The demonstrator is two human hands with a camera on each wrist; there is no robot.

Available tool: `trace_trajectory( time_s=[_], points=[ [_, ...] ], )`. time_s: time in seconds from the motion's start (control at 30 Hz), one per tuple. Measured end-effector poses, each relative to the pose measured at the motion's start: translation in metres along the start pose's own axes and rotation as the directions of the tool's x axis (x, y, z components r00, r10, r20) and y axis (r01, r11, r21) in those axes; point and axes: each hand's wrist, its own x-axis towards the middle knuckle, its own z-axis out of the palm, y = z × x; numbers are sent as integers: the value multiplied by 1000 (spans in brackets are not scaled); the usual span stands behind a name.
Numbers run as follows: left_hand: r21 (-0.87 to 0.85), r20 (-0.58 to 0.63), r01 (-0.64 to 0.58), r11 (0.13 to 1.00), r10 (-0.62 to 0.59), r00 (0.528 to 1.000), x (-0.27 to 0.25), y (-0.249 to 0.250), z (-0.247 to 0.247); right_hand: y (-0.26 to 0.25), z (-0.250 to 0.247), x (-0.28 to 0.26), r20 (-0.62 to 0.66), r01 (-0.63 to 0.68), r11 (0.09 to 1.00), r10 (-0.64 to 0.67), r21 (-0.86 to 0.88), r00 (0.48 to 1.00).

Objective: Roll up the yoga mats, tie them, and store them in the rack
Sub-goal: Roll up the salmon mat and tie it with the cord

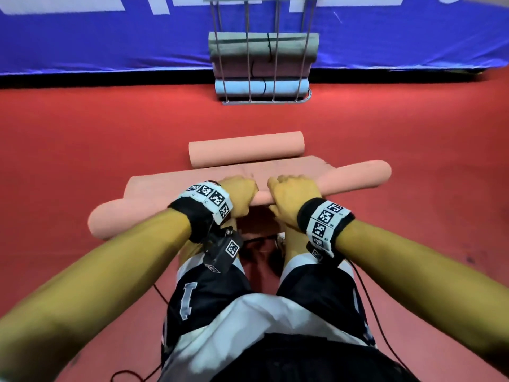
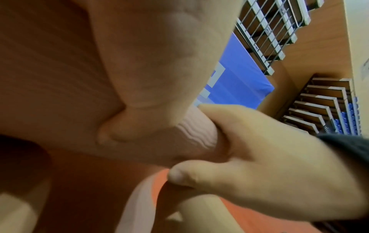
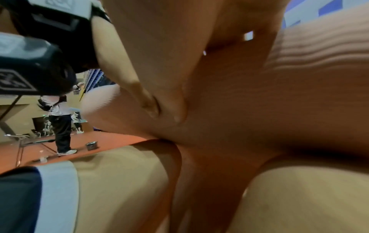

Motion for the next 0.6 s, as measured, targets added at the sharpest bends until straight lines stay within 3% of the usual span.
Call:
trace_trajectory(
  time_s=[0.17, 0.27, 0.37, 0.43, 0.53, 0.6],
  points=[
    [-160, 99, 51, 986, -35, 994, -4, 1, 36, -9, 13, 14, 254, 8, 1000, -13, 18, 967],
    [-160, 19, 79, 984, -76, 997, -7, 3, 53, -15, 18, 33, 415, 12, 999, -32, 50, 909],
    [29, -152, 102, 994, -97, 984, -12, 16, 65, -12, 18, 51, 536, 12, 997, -50, 74, 843],
    [74, -184, 144, 987, -129, 975, -14, 24, 72, -10, 22, 59, 574, 29, 995, -77, 92, 815],
    [-17, -77, 147, 989, -148, 986, -7, 21, 75, -8, 29, 61, 584, 57, 986, -140, 159, 799],
    [-49, -37, 138, 989, -140, 989, 2, 14, 67, -6, 27, 58, 559, 63, 985, -145, 163, 816]
  ],
)
